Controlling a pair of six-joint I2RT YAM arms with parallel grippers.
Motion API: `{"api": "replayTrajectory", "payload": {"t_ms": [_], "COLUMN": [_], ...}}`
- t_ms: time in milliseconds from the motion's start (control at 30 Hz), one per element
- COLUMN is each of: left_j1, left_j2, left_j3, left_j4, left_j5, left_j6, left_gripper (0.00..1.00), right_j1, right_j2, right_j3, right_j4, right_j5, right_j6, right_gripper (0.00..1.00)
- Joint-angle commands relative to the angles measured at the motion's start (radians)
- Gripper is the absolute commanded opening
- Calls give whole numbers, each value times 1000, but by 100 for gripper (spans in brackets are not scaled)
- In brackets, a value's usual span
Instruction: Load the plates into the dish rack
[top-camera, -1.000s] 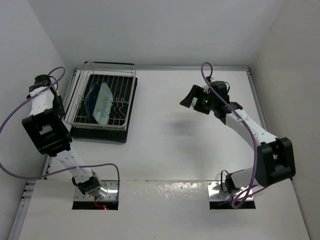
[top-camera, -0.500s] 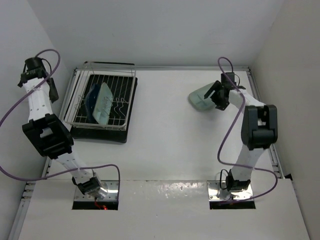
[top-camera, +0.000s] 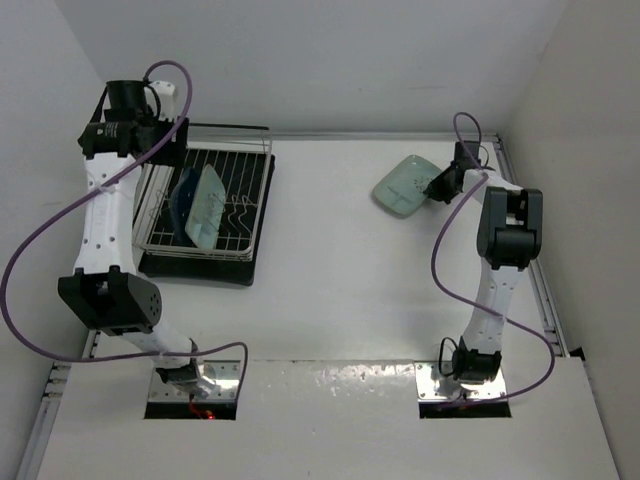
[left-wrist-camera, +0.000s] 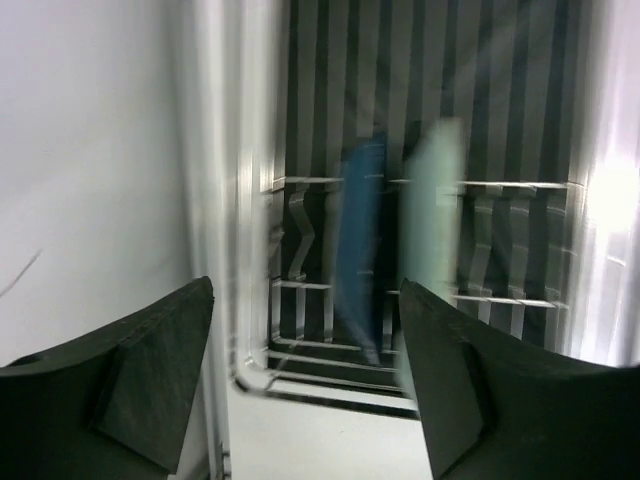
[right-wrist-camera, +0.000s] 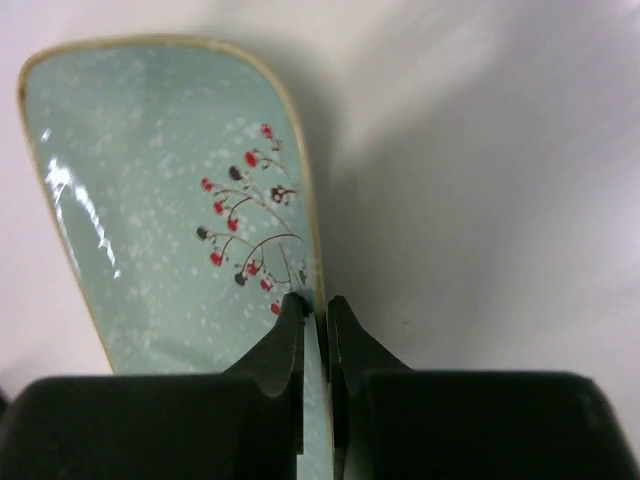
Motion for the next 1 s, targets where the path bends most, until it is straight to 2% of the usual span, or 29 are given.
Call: {"api": "replayTrajectory", "payload": {"t_ms": [0, 167, 200, 267, 300, 367, 400, 467, 567, 700, 833, 900, 967], "left_j1": [-76, -220, -241, -297, -317, -372, -391, -440, -491, -531, -541, -541, -541], "left_j2": [-7, 38, 47, 76, 87, 123, 139, 168, 219, 272, 306, 306, 306], "left_j3": [68, 114, 114, 123, 133, 143, 156, 176, 213, 223, 223, 212, 189], "left_j4": [-48, -80, -80, -80, -80, -80, -80, -80, -80, -40, -31, -22, -22], "left_j5": [171, 289, 299, 343, 355, 397, 411, 443, 567, 654, 675, 675, 675], "left_j6": [63, 81, 81, 70, 70, 61, 49, 40, 15, -46, -80, -89, -89], "left_gripper": [80, 83, 84, 84, 84, 85, 85, 87, 87, 90, 90, 86, 71], "right_j1": [4, 10, 24, 34, 60, 80, 99, 146, 220, 309, 372, 387, 407], "right_j2": [0, -138, -236, -310, -429, -499, -602, -663, -813, -859, -884, -884, -884], "right_j3": [-93, -222, -263, -332, -355, -426, -455, -486, -533, -560, -576, -575, -573], "right_j4": [26, 147, 207, 248, 288, 360, 389, 414, 453, 515, 638, 678, 715], "right_j5": [-7, -162, -176, -232, -246, -283, -305, -320, -354, -444, -477, -484, -486], "right_j6": [6, -125, -135, -162, -176, -184, -210, -225, -222, -160, -63, -52, -29], "right_gripper": [0, 0, 0, 0, 0, 0, 0, 0, 0, 0, 0, 0, 0]}}
